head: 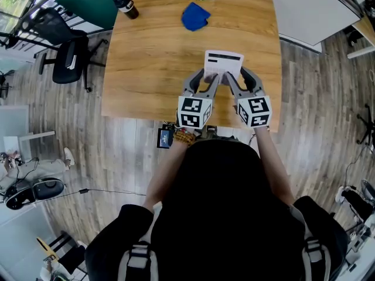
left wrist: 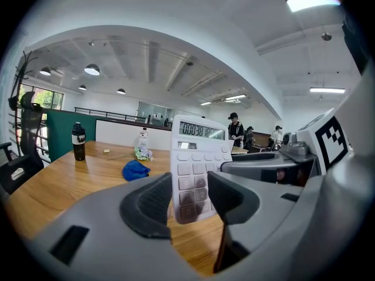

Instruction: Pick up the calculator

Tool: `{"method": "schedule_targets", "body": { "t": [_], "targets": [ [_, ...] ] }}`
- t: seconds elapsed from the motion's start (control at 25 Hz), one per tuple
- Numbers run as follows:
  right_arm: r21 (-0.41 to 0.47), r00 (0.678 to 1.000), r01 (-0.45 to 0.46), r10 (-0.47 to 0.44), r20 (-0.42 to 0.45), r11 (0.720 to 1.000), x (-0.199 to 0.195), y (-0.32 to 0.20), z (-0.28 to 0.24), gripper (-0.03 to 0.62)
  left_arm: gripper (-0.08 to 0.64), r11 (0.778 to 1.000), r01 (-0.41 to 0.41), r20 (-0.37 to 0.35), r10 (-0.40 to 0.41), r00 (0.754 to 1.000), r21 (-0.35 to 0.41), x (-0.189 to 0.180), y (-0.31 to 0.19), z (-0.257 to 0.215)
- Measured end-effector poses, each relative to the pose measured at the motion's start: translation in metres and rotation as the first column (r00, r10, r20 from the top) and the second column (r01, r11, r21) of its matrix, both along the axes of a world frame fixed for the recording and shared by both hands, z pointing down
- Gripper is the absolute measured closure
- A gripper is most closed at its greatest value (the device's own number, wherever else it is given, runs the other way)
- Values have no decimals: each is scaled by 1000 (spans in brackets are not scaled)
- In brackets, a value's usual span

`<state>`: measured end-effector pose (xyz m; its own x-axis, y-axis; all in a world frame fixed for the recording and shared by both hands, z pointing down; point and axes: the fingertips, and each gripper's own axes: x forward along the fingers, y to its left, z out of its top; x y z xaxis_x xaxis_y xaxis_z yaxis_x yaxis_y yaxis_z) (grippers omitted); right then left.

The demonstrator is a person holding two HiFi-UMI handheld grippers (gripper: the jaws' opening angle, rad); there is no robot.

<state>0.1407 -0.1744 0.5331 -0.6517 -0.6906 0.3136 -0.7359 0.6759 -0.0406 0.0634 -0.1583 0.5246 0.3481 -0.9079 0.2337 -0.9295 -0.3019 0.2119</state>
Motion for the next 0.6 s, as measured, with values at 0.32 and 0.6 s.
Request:
{"method": "schedule_targets", "body": {
  "t": [0.32, 0.6],
  "targets": [
    [-9, 1000, -10, 10, -5, 1000, 4, 2, 4, 416, 344, 1000, -13, -1, 13, 1000, -7, 4, 2, 3],
    [-19, 1000, -13, 13, -11, 1000, 9, 1, 7, 416, 344, 1000, -19, -4, 19, 1000, -19, 9, 1, 8]
  ]
}}
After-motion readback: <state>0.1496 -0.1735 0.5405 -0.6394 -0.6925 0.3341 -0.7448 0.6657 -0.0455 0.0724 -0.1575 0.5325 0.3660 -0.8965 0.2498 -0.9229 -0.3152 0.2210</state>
